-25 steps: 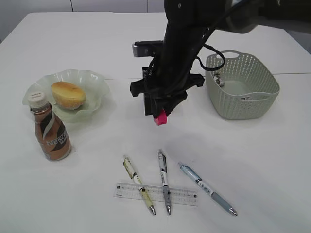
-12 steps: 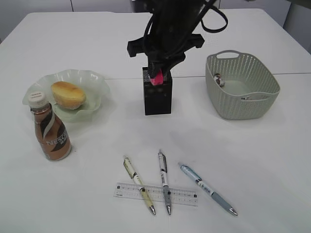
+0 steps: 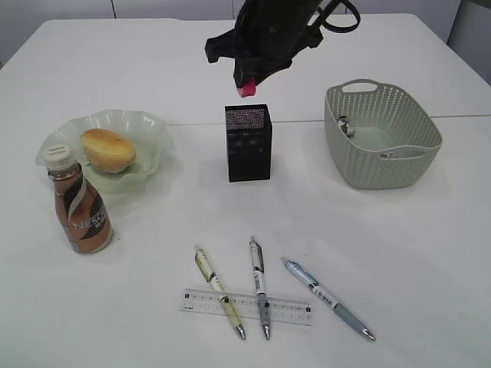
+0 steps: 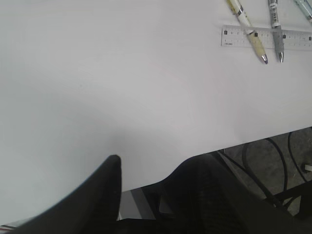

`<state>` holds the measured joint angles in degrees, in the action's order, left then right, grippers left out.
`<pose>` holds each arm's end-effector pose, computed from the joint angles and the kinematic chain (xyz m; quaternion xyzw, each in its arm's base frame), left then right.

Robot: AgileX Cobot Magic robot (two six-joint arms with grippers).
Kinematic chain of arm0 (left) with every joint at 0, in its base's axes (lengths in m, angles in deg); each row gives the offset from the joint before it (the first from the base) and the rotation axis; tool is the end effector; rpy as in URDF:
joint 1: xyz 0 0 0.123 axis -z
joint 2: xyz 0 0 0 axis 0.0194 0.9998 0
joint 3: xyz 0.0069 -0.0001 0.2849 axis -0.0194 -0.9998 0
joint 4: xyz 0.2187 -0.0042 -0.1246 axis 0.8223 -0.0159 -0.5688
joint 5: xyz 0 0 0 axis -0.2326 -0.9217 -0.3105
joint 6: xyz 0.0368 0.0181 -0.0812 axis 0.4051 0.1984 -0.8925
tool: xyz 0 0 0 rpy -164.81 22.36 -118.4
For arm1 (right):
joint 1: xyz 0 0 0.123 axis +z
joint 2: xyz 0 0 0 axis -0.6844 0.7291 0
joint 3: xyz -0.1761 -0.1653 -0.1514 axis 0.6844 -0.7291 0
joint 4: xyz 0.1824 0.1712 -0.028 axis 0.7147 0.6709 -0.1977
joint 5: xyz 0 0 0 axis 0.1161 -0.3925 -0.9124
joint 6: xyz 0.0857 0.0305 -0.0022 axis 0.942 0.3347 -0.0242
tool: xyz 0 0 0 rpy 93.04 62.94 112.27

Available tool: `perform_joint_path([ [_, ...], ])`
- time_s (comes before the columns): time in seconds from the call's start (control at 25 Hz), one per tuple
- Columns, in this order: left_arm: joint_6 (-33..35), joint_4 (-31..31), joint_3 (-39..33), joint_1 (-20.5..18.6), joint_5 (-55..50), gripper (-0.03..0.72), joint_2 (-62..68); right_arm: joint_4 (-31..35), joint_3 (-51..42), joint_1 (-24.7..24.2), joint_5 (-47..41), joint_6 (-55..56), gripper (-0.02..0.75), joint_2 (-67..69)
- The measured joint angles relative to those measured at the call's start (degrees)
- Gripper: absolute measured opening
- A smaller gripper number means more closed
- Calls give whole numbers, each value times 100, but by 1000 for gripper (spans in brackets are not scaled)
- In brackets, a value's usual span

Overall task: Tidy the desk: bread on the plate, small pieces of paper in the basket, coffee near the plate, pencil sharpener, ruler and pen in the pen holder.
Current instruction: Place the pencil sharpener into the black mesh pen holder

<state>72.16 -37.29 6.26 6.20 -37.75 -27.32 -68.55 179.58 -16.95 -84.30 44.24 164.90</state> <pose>0.1506 -0.0418 0.3129 0.0067 0.9793 -0.1440 0.1422 0.4434 0.2185 0.2934 -0.1728 0.9393 0.0808 0.2851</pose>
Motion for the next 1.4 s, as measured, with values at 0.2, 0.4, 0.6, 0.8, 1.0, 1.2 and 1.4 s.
perform_joint_path([
  [0.2,0,0,0,0,0,372,0,-53,43,-25,272,0,196,238],
  [0.4,0,0,0,0,0,372,0,-62,57,-128,412,0,196,605],
  [0.6,0,0,0,0,0,372,0,-50,57,-294,594,0,196,714],
  [0.8,0,0,0,0,0,372,0,0,69,-360,817,0,196,714],
  [1.0,0,0,0,0,0,372,0,41,69,-360,873,0,196,714],
  [1.2,0,0,0,0,0,372,0,123,90,-360,902,0,196,889],
  [1.4,0,0,0,0,0,372,0,167,90,-360,902,0,196,992],
])
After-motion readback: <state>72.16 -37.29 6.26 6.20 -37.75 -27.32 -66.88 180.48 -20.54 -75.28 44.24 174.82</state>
